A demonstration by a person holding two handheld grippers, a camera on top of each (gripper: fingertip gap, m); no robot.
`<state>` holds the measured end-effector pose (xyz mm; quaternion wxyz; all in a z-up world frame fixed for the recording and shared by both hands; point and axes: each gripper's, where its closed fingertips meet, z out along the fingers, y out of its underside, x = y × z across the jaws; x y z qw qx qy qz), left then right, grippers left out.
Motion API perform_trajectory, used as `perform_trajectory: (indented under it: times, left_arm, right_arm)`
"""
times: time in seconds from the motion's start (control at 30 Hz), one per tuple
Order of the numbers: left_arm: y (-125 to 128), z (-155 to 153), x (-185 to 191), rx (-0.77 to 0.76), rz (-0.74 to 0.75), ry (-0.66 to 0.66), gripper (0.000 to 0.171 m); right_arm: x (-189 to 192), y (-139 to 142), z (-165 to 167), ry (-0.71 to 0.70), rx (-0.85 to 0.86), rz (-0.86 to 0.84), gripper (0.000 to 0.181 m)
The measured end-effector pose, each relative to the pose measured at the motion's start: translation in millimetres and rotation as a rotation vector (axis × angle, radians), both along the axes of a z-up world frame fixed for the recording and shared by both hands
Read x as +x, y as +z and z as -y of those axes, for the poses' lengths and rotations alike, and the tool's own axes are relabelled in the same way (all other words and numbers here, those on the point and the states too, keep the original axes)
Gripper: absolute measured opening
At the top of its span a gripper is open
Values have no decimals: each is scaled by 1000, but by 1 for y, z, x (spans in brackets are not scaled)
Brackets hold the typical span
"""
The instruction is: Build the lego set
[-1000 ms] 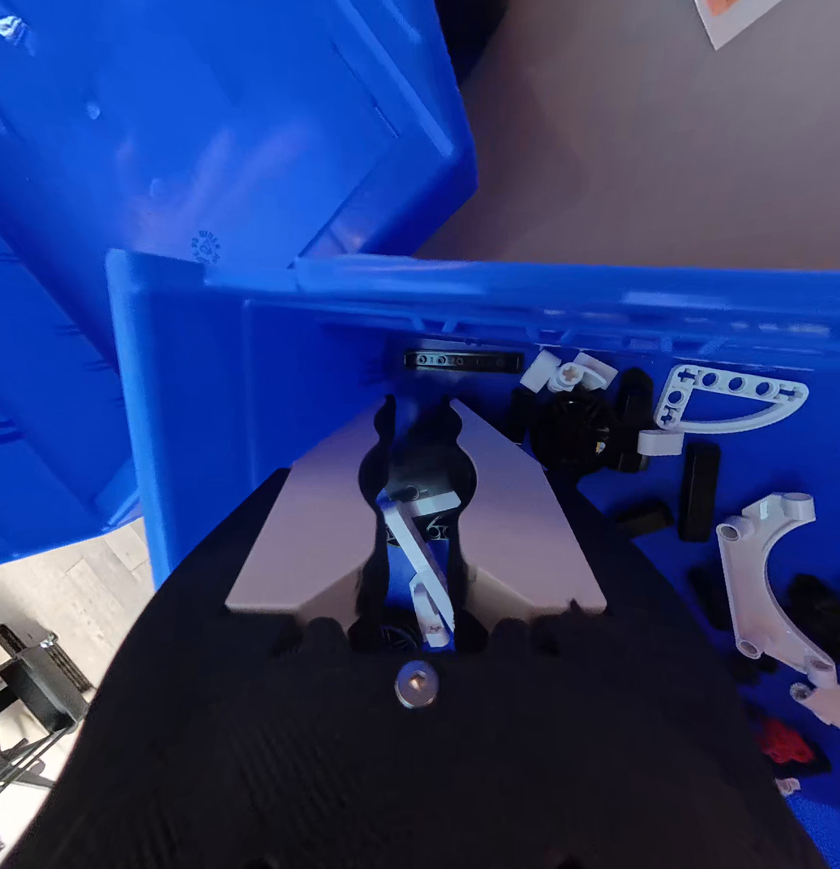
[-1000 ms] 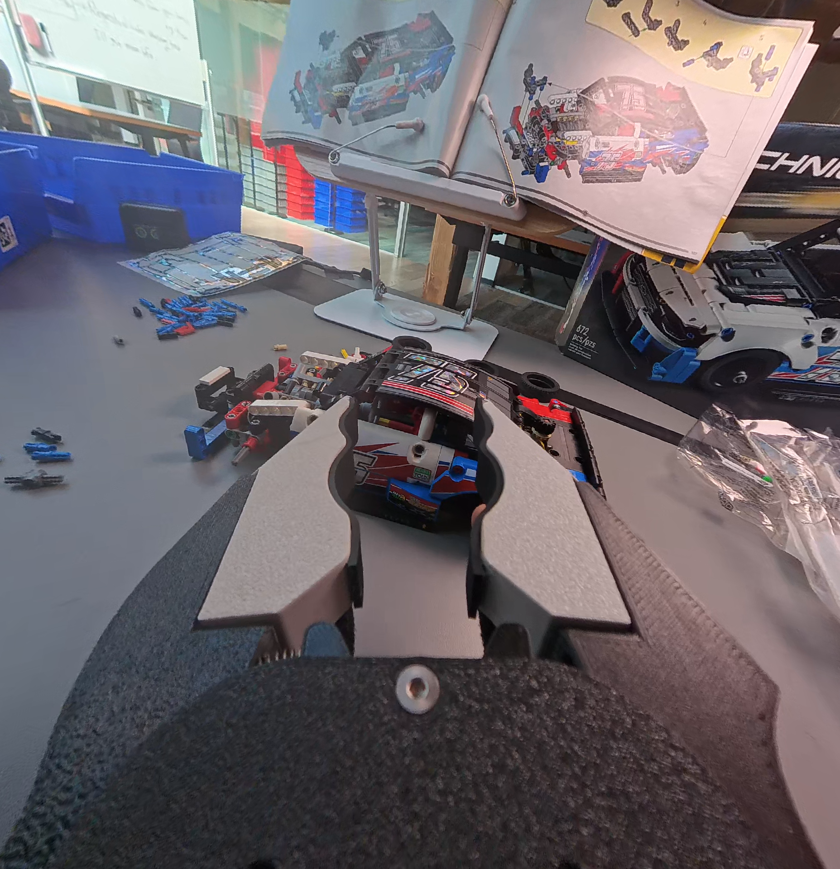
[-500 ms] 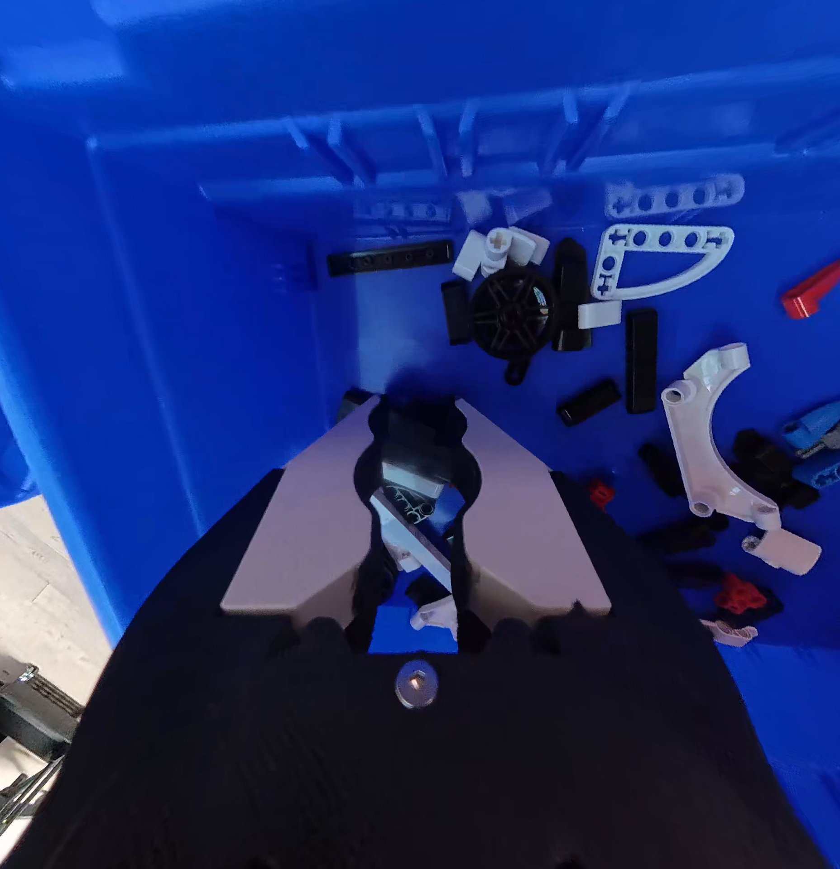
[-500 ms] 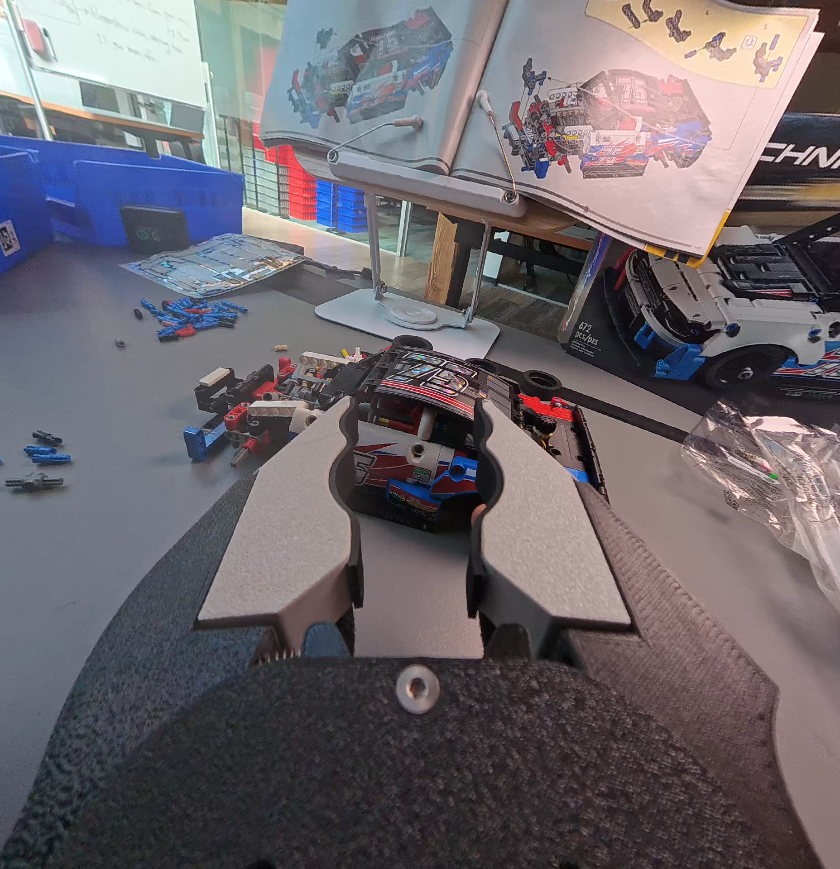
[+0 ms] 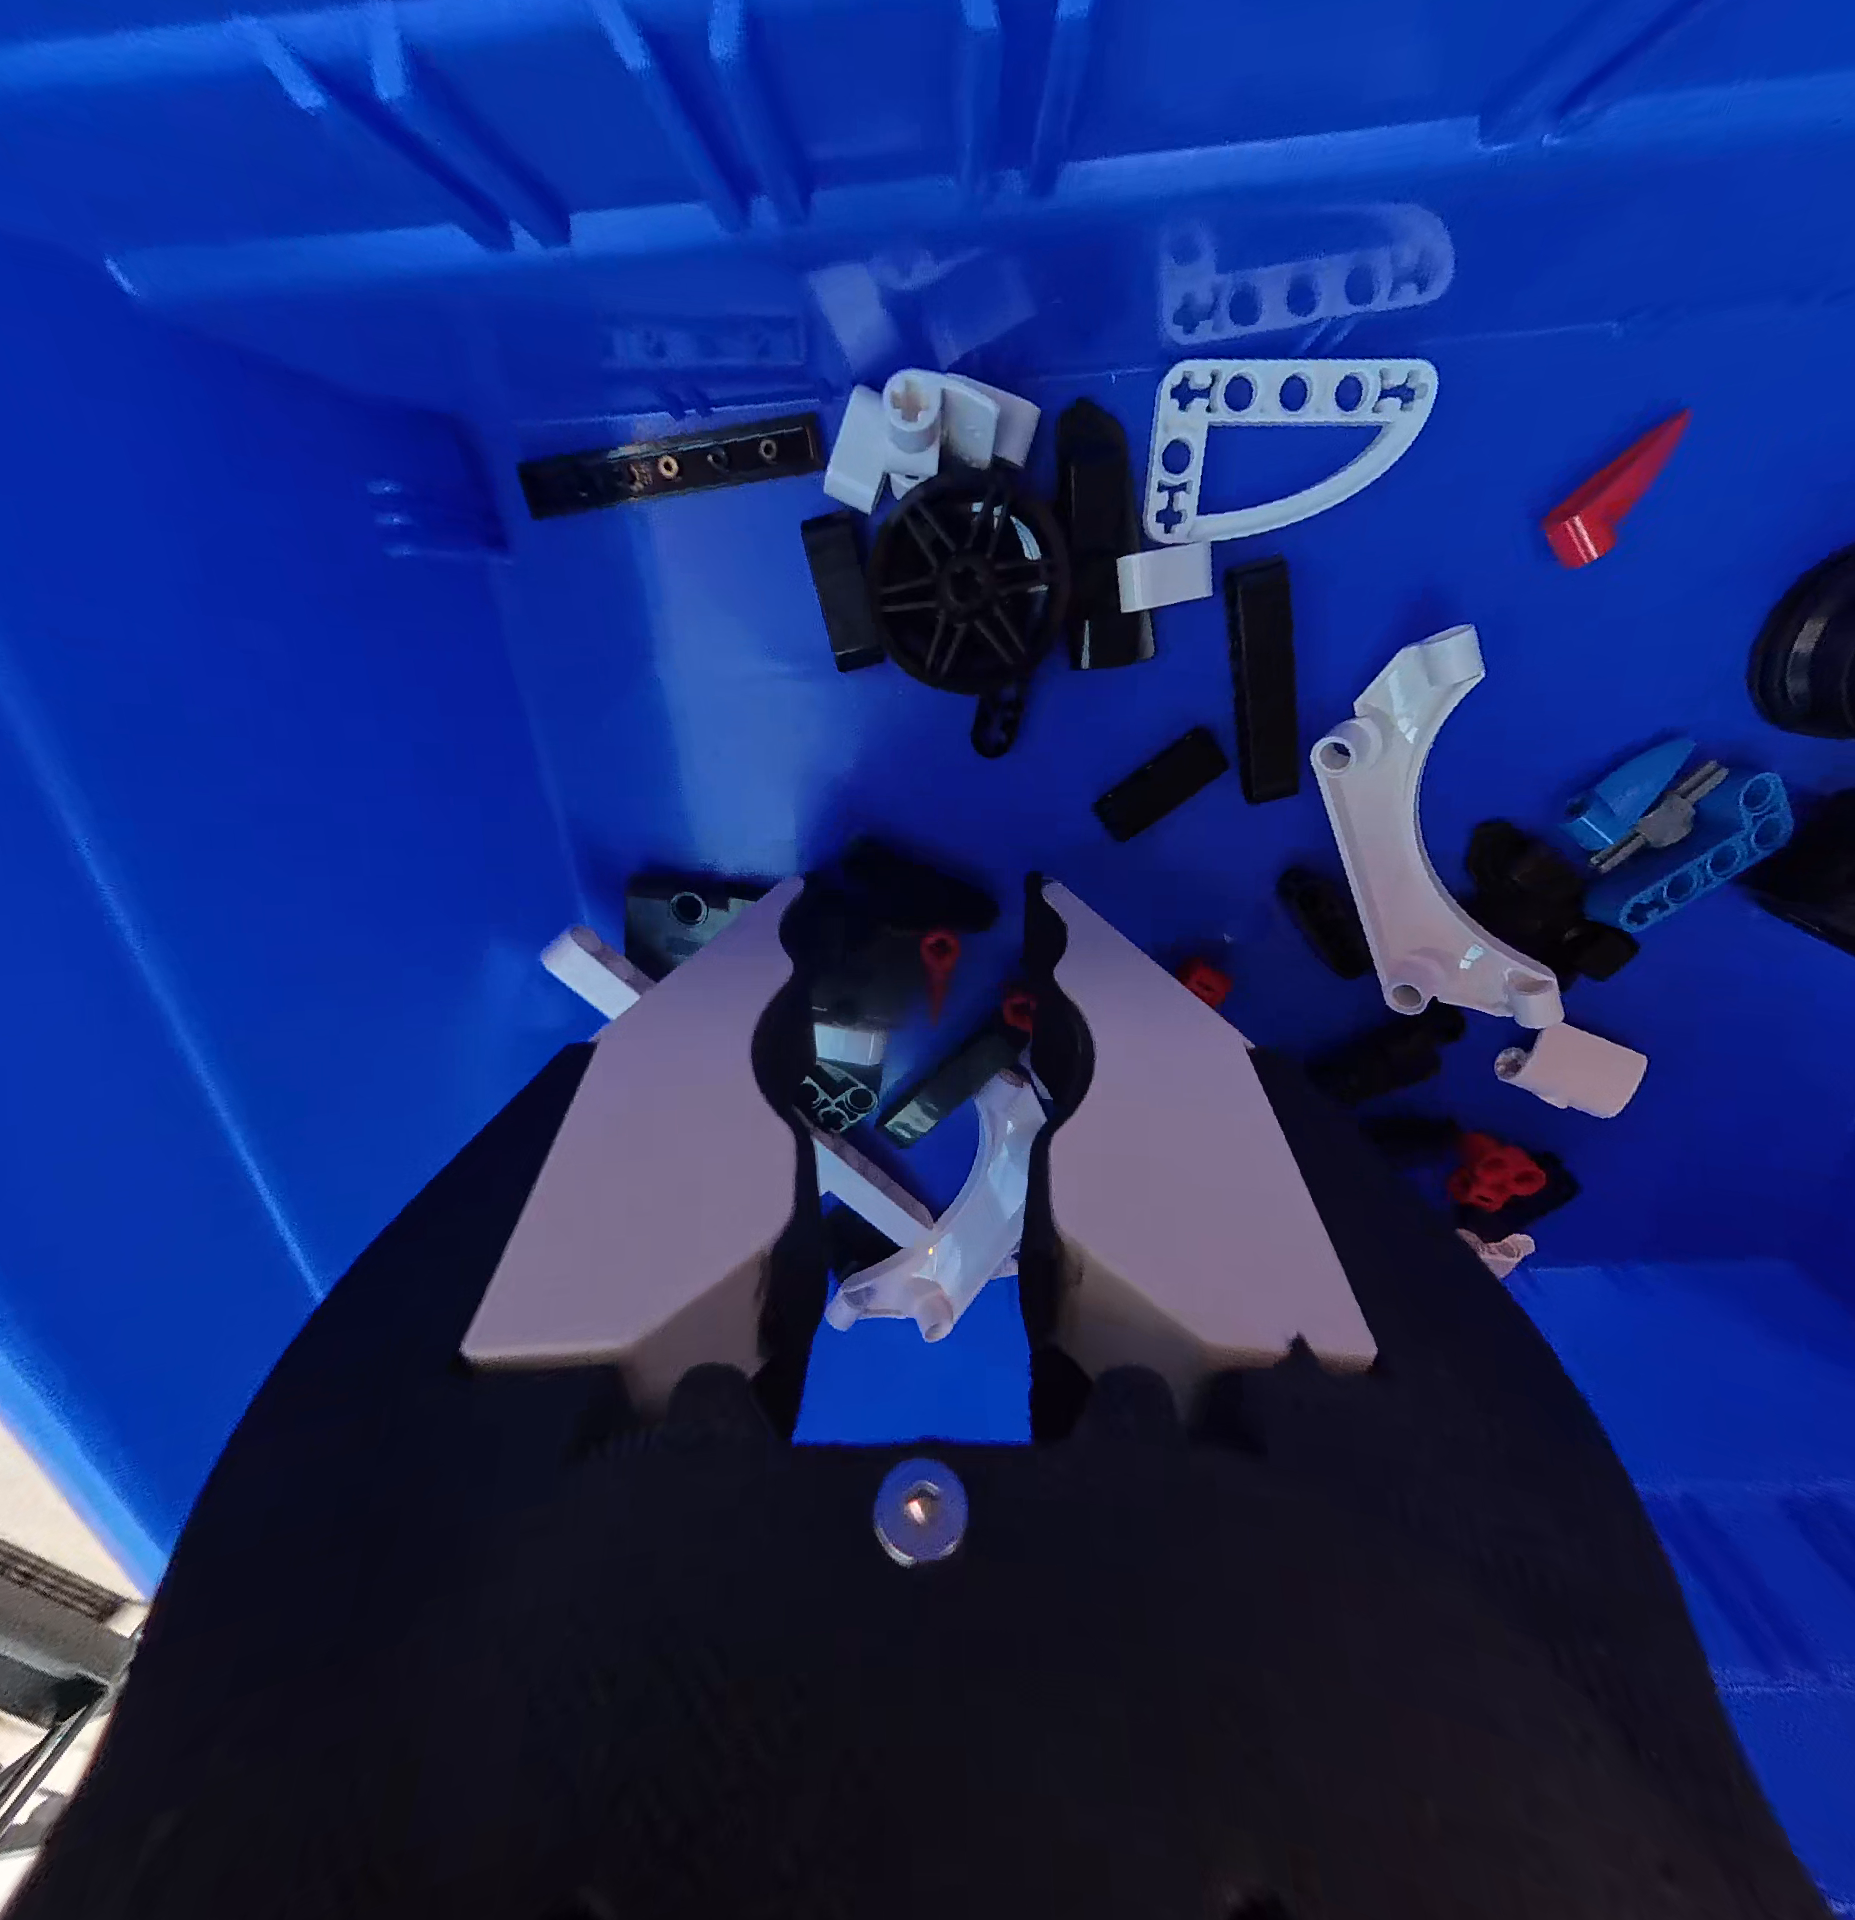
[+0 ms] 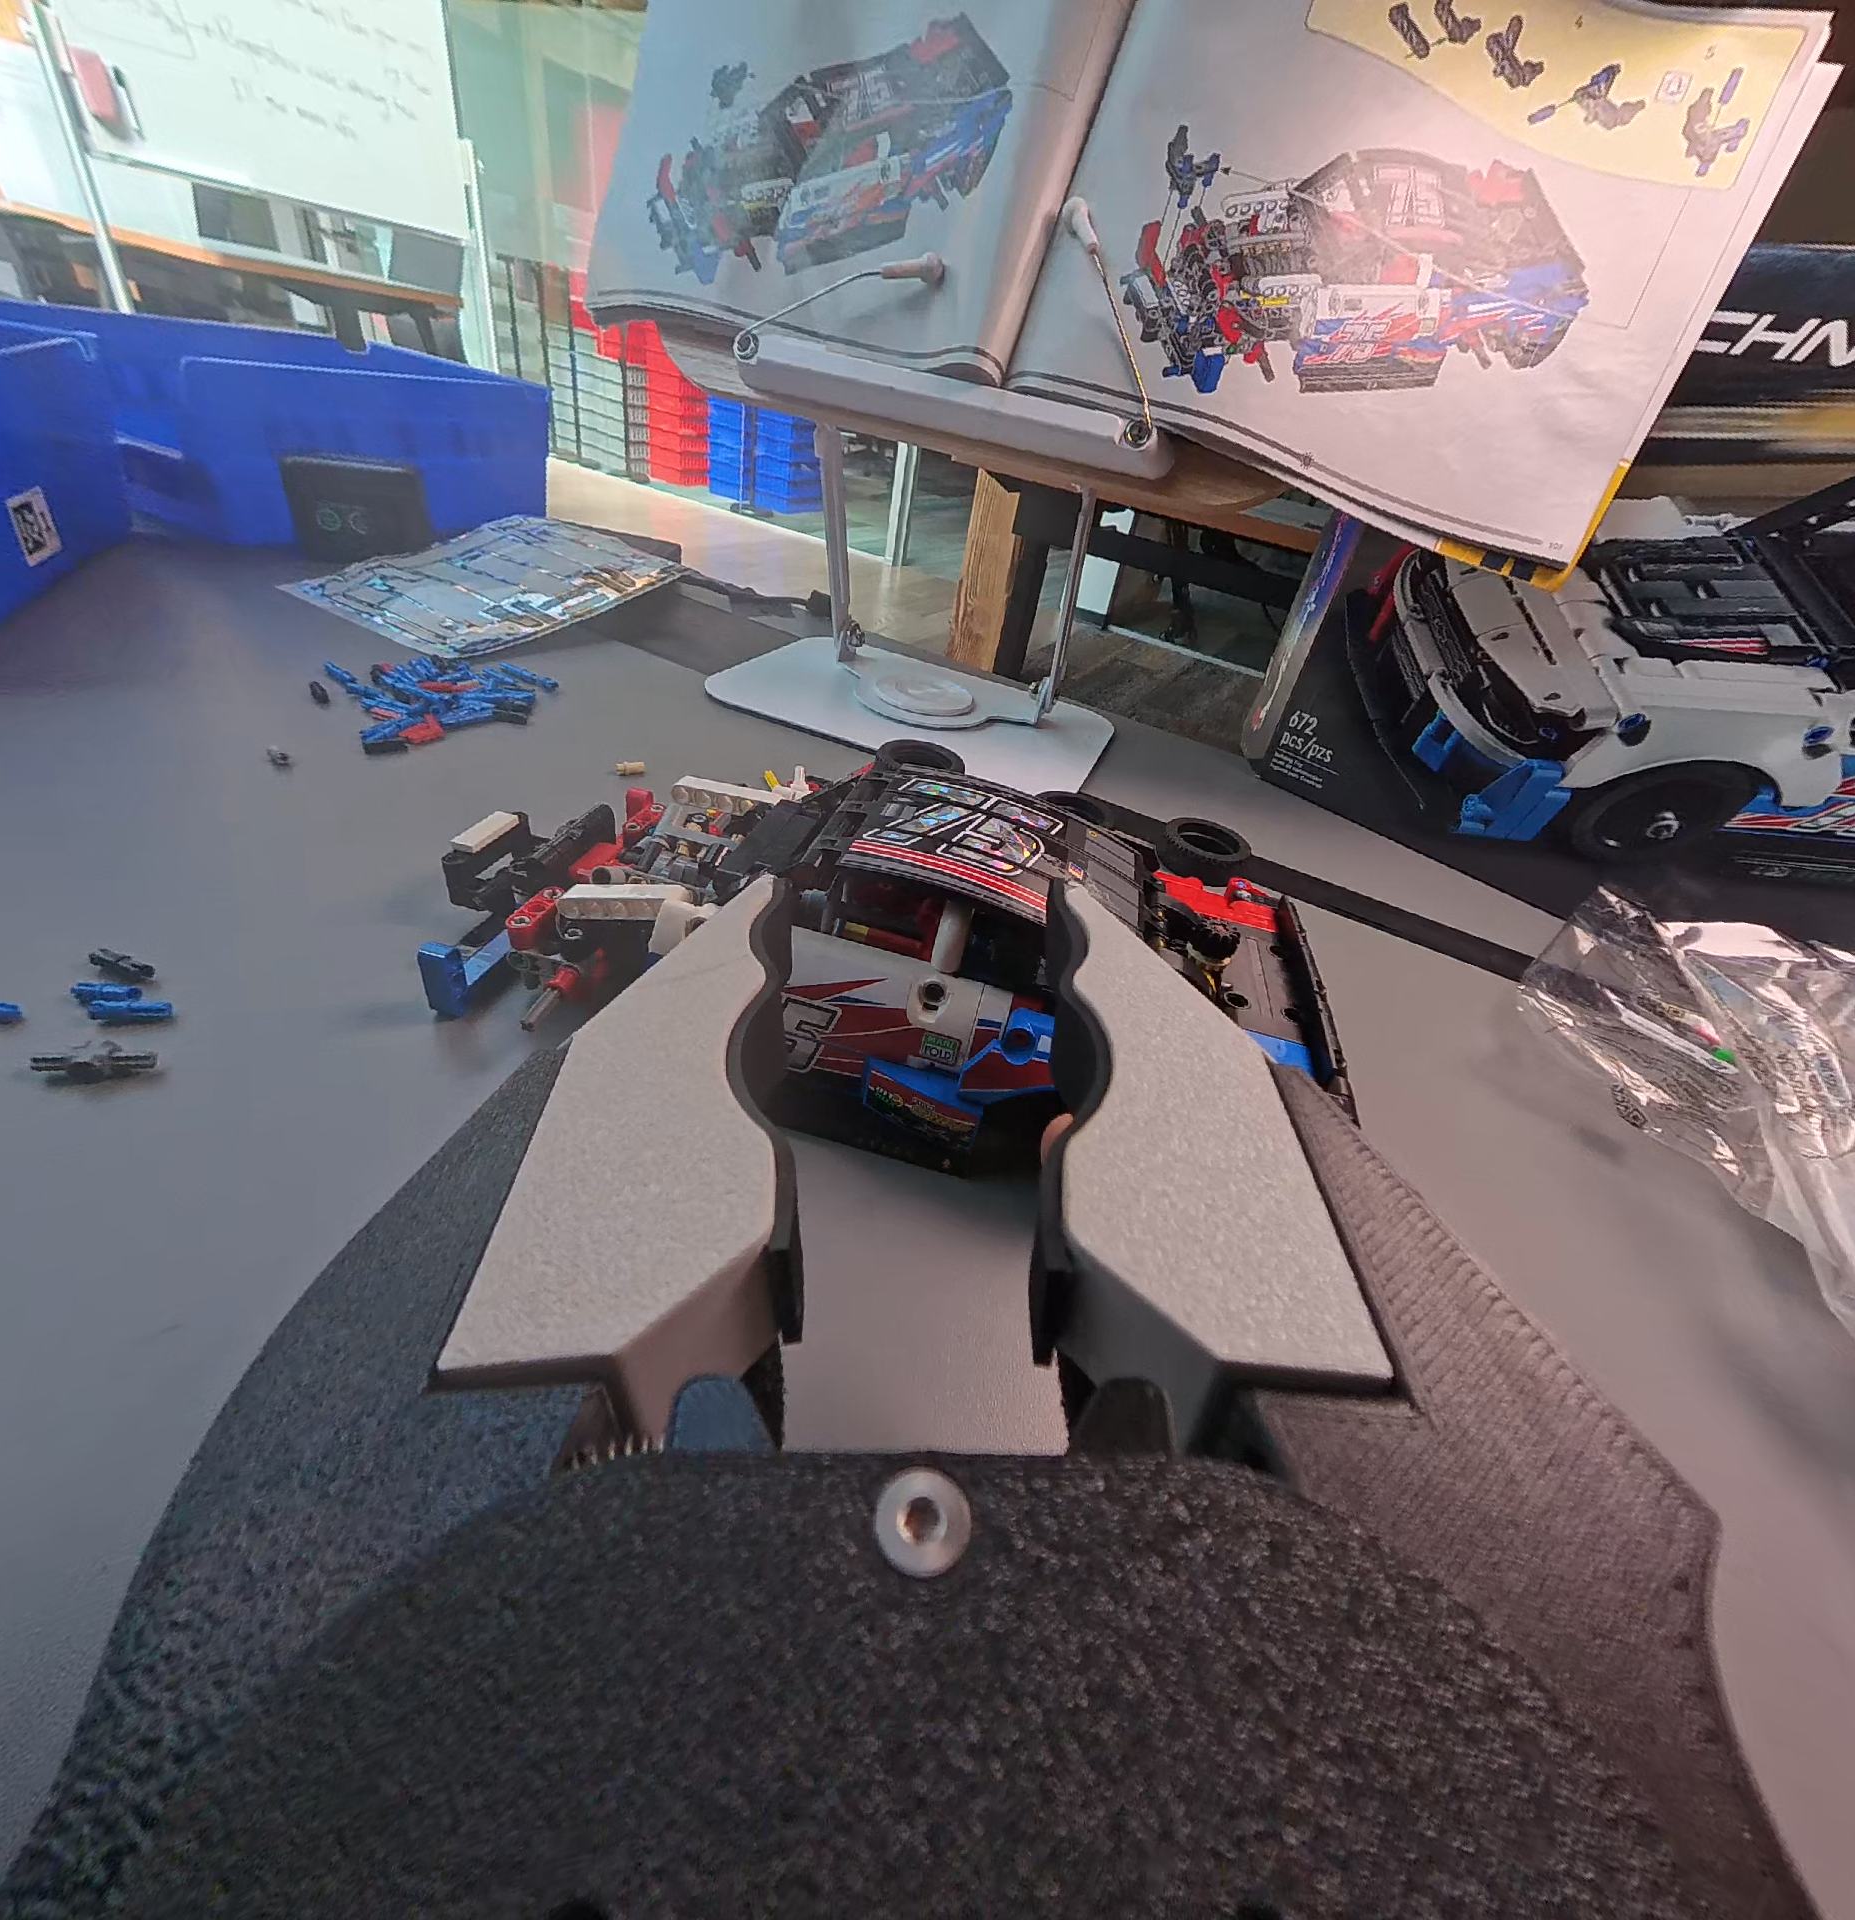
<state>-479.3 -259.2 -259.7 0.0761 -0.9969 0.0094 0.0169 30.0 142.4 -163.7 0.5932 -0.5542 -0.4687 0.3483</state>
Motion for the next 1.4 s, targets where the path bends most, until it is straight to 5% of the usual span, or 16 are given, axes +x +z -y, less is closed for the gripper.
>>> perform_trajectory:
  times: [0.27,0.43,0.63,0.77,0.9,1.03,1.4]
  left_arm:
    - [-2,0,10,-4,37,13,7]
    - [2,-2,18,5,-4,-15,6]
    - [82,-52,54,202,-205,-91,6]
    - [123,-107,144,326,-232,-223,6]
    - [93,-151,268,332,-23,-402,6]
    - [38,-177,345,270,102,-528,6]
    - [-3,-184,387,208,140,-615,6]
  right_arm:
    - [0,0,0,3,-7,0,46]
    - [1,1,2,9,-7,-3,46]
    - [6,11,7,24,1,-37,46]
    - [9,19,12,41,7,-62,47]
    - [11,24,17,64,-7,-77,50]
    - [14,30,27,86,9,-89,50]
    - [18,36,27,80,33,-101,50]
